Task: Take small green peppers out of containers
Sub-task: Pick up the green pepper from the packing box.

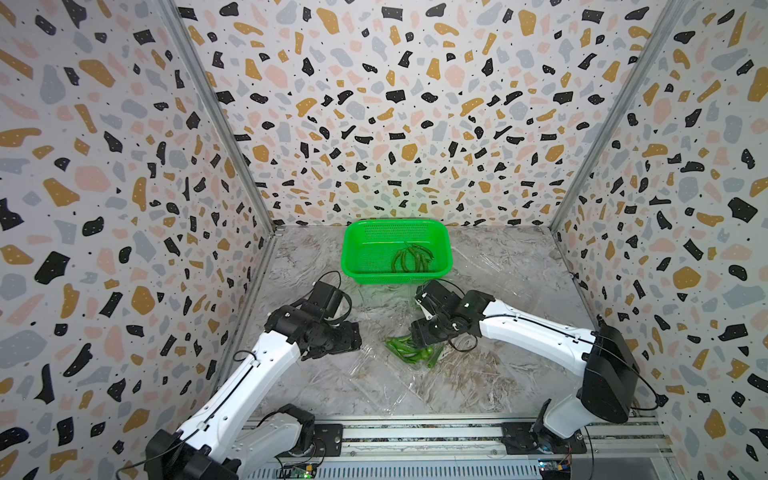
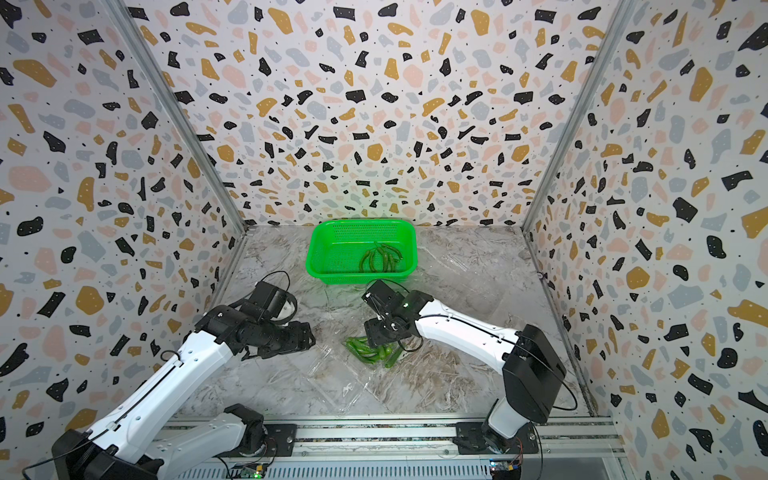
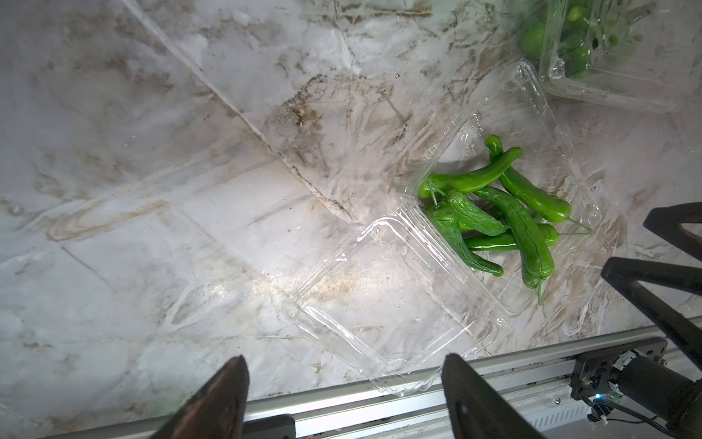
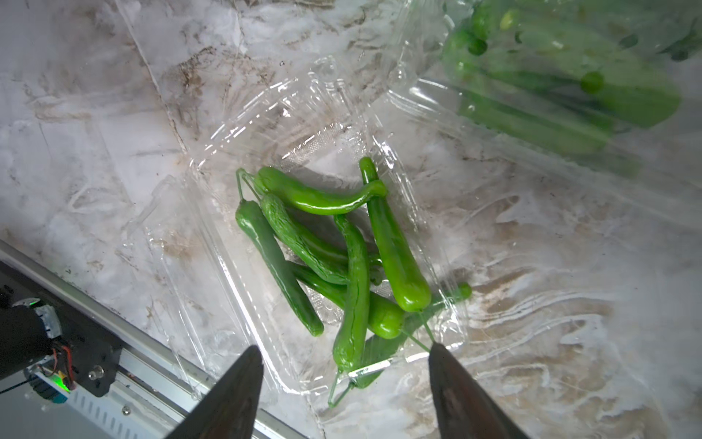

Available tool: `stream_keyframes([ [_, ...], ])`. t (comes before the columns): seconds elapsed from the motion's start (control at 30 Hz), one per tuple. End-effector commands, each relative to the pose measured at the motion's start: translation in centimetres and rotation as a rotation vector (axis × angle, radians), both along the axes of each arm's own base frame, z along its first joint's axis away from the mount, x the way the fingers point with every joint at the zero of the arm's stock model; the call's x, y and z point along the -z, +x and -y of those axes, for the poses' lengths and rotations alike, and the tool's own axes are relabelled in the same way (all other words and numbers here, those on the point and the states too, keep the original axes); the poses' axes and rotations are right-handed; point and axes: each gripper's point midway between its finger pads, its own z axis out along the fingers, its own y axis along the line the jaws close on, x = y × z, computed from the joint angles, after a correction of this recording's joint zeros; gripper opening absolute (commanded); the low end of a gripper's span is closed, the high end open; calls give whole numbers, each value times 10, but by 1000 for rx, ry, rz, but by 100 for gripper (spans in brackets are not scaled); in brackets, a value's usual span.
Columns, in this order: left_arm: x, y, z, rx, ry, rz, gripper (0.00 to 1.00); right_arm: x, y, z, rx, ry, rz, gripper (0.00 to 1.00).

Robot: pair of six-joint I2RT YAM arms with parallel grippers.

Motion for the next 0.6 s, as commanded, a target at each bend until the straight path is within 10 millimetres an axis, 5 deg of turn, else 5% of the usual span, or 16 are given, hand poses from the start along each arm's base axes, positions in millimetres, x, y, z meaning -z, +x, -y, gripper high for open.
stream_keyframes([
  [0.0,0,1,1,-10,-11,-5,81,-22,-17,14,-51,37,6,71],
  [0.17,2,4,4,-7,-21,-8,81,-18,-40,21,-73,92,-21,70],
  [0.37,0,11,9,4,-30,-10,81,-9,-48,4,-126,73,-37,69],
  [0.57,-3,11,9,11,-23,-6,81,24,-49,-7,-153,-39,-82,66],
])
